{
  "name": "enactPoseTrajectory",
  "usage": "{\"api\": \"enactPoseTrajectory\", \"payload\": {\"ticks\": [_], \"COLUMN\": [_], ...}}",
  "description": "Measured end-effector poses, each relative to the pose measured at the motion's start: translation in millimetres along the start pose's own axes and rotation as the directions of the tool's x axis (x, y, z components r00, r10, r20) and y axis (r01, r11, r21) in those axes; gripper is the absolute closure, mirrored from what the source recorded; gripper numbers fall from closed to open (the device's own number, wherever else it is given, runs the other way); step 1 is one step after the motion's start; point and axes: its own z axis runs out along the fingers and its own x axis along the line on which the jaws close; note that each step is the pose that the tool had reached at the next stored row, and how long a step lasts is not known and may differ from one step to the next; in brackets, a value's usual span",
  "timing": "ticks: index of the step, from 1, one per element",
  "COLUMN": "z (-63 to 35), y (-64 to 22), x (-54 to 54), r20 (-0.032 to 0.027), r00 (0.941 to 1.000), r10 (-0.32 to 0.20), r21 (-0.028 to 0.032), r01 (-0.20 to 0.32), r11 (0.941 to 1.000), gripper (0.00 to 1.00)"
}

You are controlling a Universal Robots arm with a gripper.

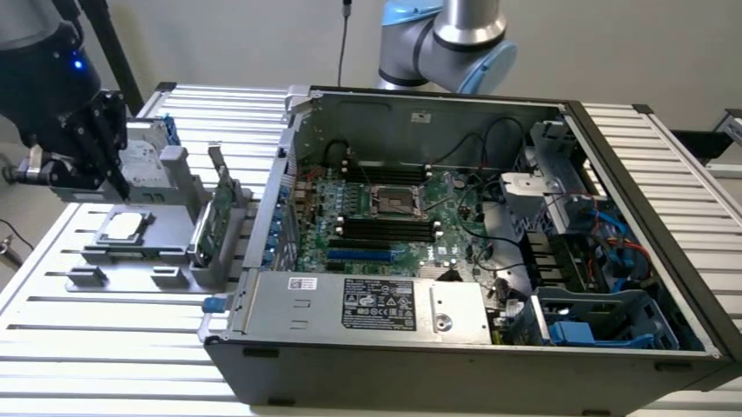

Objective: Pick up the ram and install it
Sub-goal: 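Pick up the ram and move it above insertion slot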

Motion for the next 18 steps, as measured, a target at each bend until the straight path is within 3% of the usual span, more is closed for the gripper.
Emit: {"api": "enactPoseTrajectory", "payload": {"ticks": [5, 11, 18], "z": [-22.1, -35.1, -37.6], "y": [-18.0, -43.6, -75.3], "x": [-2.5, -4.7, -6.5], "r20": [0.0057, 0.0163, 0.0478], "r00": [1.0000, 0.9998, 0.9988], "r10": [-0.004, -0.010, -0.012], "r21": [-0.0012, -0.0024, -0.0038], "r01": [0.004, 0.010, 0.012], "r11": [1.0000, 1.0000, 0.9999], "gripper": [0.86, 0.86, 0.86]}}
